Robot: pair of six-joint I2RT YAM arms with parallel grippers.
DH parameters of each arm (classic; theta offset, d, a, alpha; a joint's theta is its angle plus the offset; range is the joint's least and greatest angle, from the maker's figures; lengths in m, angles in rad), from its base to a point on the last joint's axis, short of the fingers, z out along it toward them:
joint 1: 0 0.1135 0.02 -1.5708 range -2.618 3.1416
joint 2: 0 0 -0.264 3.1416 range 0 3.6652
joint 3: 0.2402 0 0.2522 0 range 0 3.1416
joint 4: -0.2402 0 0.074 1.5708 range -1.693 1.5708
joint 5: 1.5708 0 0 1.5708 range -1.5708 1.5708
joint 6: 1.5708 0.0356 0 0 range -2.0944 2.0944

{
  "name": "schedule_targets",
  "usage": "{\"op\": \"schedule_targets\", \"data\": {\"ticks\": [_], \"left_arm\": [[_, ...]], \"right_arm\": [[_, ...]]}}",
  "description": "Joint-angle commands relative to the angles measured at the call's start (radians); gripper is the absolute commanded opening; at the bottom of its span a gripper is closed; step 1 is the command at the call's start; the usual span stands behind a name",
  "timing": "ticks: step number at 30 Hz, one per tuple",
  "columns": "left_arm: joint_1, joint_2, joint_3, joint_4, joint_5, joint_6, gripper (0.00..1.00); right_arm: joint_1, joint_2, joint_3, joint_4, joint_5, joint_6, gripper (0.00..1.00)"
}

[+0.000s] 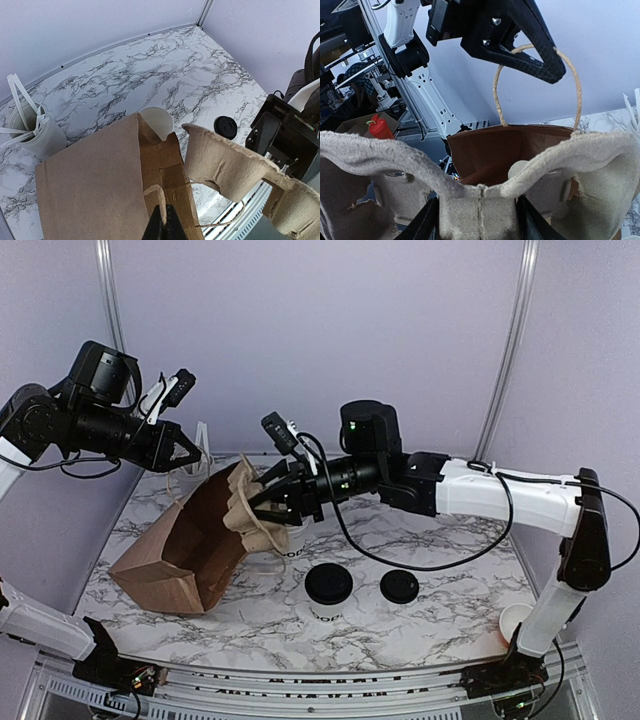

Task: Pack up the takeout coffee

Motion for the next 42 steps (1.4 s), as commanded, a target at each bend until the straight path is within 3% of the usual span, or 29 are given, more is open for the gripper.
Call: {"op": "schedule_targets", "data": {"ticks": [1, 9, 16, 31, 42], "left_arm": [[-0.002, -0.014, -0.004, 0.023, -0.005, 0.005, 0.00], [-0.002, -0.030, 0.010, 0.022, 0.017, 0.005, 0.00], [-0.002, -0.042, 0.009, 0.022, 0.111, 0.018, 0.00], [-0.003, -0.067, 0.063, 0.031, 0.207, -0.018, 0.00], [-0.002, -0.074, 0.085, 0.059, 0.284, -0.018, 0.00]], "right_arm": [[0.015, 0.044, 0.026, 0.102, -0.077, 0.060, 0.48], [0.023, 0.136, 0.078, 0.096, -0.076, 0.083, 0.48], [0.027, 0.216, 0.198, -0.036, 0.018, 0.044, 0.48], [0.128, 0.303, 0.389, -0.322, 0.504, -0.132, 0.46], [0.150, 0.297, 0.456, -0.467, 0.638, -0.228, 0.47]]}}
